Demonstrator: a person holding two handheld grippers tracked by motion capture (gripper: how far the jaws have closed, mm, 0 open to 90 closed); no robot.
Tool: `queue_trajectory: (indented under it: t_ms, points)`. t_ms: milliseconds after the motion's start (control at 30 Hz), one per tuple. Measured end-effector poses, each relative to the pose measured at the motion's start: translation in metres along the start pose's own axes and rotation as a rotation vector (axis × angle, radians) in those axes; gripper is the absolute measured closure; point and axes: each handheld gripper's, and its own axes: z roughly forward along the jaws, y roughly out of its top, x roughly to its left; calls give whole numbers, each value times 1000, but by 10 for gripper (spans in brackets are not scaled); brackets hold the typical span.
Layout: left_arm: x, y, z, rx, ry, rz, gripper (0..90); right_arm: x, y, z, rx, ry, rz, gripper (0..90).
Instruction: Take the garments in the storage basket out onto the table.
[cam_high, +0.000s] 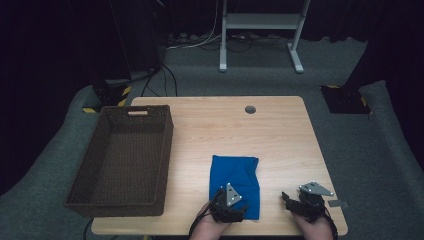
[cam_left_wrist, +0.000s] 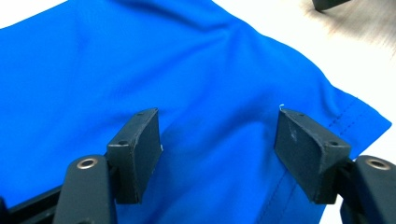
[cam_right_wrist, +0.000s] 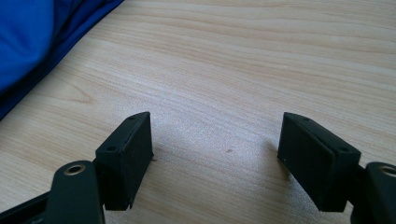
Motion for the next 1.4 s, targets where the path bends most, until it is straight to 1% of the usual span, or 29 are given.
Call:
queue_trajectory:
  t_ms: [200,267,467,633,700,767,833,867,967,1033,1100,1133,1167,1233,1267,1300,1400]
  points:
    - [8,-2,-2,-7,-6,4,322,0,0,0,0,0,0,262]
    - [12,-3,-3,-9,-7,-4,324,0,0,0,0,0,0,262]
    - [28,-7,-9,2,11,-18,327,0,0,0,0,2,2,262]
    - [44,-10,-18,24,29,-51,333,0,0,0,-1,3,3,261]
    - [49,-11,-20,32,28,-61,330,0,0,0,-1,3,3,261]
    - [52,-11,-22,32,23,-87,323,-1,0,0,-1,3,2,261]
    - [50,-8,-24,11,32,-88,322,0,0,0,-1,3,3,261]
    - [47,-6,-25,-2,32,-81,321,0,0,0,-1,3,3,261]
    - [28,3,-25,-38,30,-20,322,0,0,0,-1,3,2,261]
    - [15,8,-22,-48,29,19,325,0,0,0,0,2,1,262]
    - [6,10,-16,-44,29,43,330,0,0,0,0,2,1,262]
    - [2,10,-12,-31,32,54,338,0,0,0,0,2,1,262]
    - [0,9,-8,-20,31,56,337,0,0,0,0,2,1,262]
    - [-1,5,0,18,27,77,329,0,0,0,0,2,1,262]
    - [-1,3,2,15,25,77,327,0,0,0,0,2,1,262]
    - [1,3,2,12,21,66,321,0,0,0,-1,2,1,262]
    - [5,3,1,17,29,54,348,0,0,0,0,3,0,262]
